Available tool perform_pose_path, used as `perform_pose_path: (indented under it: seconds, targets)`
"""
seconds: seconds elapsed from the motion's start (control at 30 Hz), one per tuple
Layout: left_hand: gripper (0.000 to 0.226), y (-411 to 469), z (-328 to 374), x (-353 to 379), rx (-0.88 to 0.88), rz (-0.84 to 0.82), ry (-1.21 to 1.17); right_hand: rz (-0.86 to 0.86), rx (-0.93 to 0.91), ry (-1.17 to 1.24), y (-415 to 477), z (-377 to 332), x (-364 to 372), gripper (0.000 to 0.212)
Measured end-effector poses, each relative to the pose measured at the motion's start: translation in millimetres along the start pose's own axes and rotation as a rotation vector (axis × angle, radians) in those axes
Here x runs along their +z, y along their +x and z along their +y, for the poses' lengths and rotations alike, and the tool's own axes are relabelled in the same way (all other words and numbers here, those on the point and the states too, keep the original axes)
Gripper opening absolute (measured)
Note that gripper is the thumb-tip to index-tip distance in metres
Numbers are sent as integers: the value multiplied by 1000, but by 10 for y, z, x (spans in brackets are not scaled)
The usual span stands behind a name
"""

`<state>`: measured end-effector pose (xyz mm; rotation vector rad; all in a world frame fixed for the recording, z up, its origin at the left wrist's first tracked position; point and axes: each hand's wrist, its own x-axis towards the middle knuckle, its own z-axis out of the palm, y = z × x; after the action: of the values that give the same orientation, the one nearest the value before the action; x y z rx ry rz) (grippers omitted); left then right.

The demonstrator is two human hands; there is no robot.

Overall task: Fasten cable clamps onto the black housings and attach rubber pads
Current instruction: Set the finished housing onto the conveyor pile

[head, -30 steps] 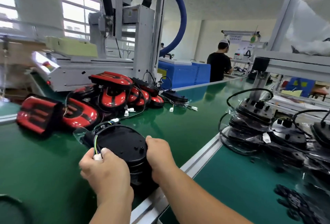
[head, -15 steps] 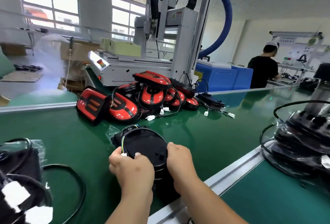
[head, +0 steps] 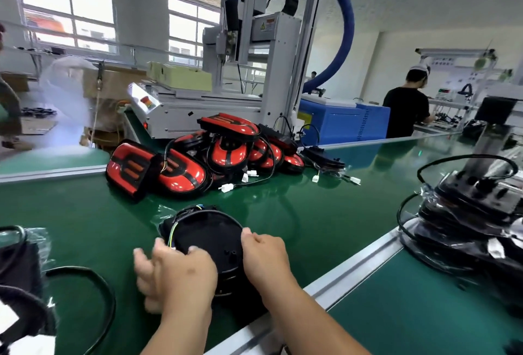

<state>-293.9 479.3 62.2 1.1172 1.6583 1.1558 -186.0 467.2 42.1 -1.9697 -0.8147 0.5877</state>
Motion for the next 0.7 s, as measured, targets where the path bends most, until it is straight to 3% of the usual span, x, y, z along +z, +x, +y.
perform_pose_path:
  seconds: [0.1,0.2,0.33,0.47,0.53,0.6,0.7]
  targets:
    - [70,-124,146,-114,291,74,60,66,18,67,43,-15,-249,52]
    - [76,-413,409,-89,597,67,-31,160,-15,127,78,11,-711,28]
    - [64,-937,698,389,773,-299,-150,333,0,182,-21,165,-1431,37]
    - [61,-1491,789,1038,778,-720,-141,500,29,333,-208,357,-2055,28]
    - [59,-1717,816,1318,719,-888,-130,541,63,329,-280,467,-2312,33]
    - [58,-1904,847,1560,651,-1008,-115,601,82,294,-361,566,-2510,36]
    - [55,-2112,902,1882,590,-1073,-72,661,85,309,-471,692,-2710,21]
